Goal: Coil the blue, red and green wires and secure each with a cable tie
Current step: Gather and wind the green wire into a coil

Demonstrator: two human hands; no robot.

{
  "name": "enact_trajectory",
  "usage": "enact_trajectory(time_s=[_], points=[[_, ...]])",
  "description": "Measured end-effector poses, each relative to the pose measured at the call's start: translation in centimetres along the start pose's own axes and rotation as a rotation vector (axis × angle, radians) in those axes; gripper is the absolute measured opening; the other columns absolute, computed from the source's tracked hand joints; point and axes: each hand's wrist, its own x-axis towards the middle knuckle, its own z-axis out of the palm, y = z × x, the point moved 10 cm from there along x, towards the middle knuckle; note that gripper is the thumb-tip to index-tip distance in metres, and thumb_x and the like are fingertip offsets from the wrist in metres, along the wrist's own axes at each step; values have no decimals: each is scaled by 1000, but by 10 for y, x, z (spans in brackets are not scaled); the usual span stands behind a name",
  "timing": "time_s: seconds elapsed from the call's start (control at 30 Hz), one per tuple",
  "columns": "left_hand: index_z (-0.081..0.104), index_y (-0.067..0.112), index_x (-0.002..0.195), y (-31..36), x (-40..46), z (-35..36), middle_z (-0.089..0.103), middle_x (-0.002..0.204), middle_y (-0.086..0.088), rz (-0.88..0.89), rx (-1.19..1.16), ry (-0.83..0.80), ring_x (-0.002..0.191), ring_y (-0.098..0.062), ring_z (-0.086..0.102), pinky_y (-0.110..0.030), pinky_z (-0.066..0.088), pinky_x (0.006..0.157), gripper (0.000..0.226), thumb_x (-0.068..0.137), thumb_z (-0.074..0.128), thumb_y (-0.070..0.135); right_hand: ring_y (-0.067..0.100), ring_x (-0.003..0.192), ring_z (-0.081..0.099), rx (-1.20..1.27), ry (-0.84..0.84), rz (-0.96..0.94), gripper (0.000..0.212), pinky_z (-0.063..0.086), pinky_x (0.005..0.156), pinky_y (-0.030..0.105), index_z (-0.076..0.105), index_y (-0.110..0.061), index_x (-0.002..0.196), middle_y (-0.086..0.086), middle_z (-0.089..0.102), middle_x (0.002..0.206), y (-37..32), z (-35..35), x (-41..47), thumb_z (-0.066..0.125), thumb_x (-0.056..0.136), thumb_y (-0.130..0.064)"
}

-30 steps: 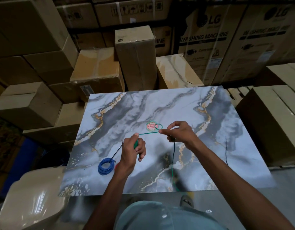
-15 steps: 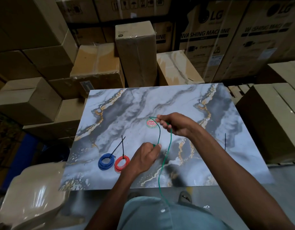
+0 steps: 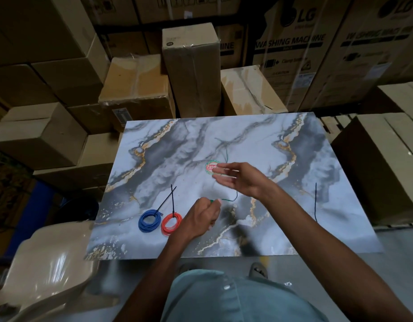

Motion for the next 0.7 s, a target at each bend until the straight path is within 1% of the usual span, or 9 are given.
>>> enact_trajectory(time_s=[0.1, 0.2, 0.27, 0.33, 0.43, 0.5, 0.57, 0.63, 0.7], points=[[33, 19, 47, 9, 0, 0, 30, 46, -5, -6, -154, -9, 42, -21, 36, -25, 32, 48, 55, 97, 40, 41, 25, 89, 72, -548, -69, -41, 38, 59, 85, 31, 72, -2, 111, 12, 76, 98, 17, 13, -8, 50, 108, -31], [30, 17, 48, 20, 0, -2, 27, 45, -3, -20, -313, -15, 40, -20, 36, -29, 26, 47, 55, 97, 39, 41, 22, 64, 57, -795, -90, -228, 51, 51, 66, 30, 70, 1, 81, 12, 60, 65, 14, 27, -16, 54, 106, -40], [29, 16, 51, 30, -5, 4, 23, 46, -4, -22, -480, -98, 41, -19, 35, -32, 22, 47, 57, 101, 36, 41, 15, 51, 33, -701, -109, -331, 49, 32, 52, 26, 54, -1, 67, 3, 37, 53, 5, 35, -22, 66, 101, -34], [28, 17, 53, 45, -13, 17, 18, 49, -3, -41, -642, -206, 42, -18, 33, -29, 20, 45, 56, 103, 30, 42, 12, 51, 22, -520, -166, -363, 44, 20, 51, 25, 46, -2, 65, -2, 29, 56, -6, 42, -27, 72, 90, -27], [33, 20, 52, 69, -21, 19, 18, 50, 0, -20, -932, -249, 42, -12, 31, -23, 21, 37, 58, 104, 26, 44, 10, 54, 27, -413, -278, -317, 29, 19, 54, 28, 53, -2, 76, -4, 34, 57, -16, 51, -30, 71, 80, -25], [37, 19, 54, 81, -19, 7, 24, 50, 3, 27, -1130, -205, 43, -10, 32, -21, 18, 36, 58, 105, 26, 44, 12, 58, 28, -416, -277, -298, 29, 20, 56, 29, 60, -4, 77, -1, 37, 61, -17, 46, -29, 76, 74, -28], [41, 17, 58, 89, -14, -7, 28, 53, 4, 86, -1255, -145, 46, -10, 34, -21, 24, 38, 57, 105, 24, 45, 12, 59, 30, -402, -252, -289, 25, 21, 55, 27, 67, -8, 80, 1, 38, 63, -14, 38, -27, 80, 72, -28], [45, 16, 62, 91, -8, -18, 32, 57, 3, 128, -1317, -90, 50, -12, 37, -22, 32, 42, 56, 106, 23, 43, 9, 56, 30, -403, -210, -289, 11, 22, 53, 23, 72, -14, 76, -4, 39, 60, -12, 31, -26, 78, 81, -21], [49, 14, 66, 89, -4, -29, 35, 61, 1, 165, -1341, -44, 55, -14, 41, -23, 37, 48, 52, 105, 25, 38, 7, 52, 29, -427, -170, -307, 23, 22, 53, 21, 77, -17, 73, -10, 37, 57, -13, 25, -27, 67, 93, -12]])
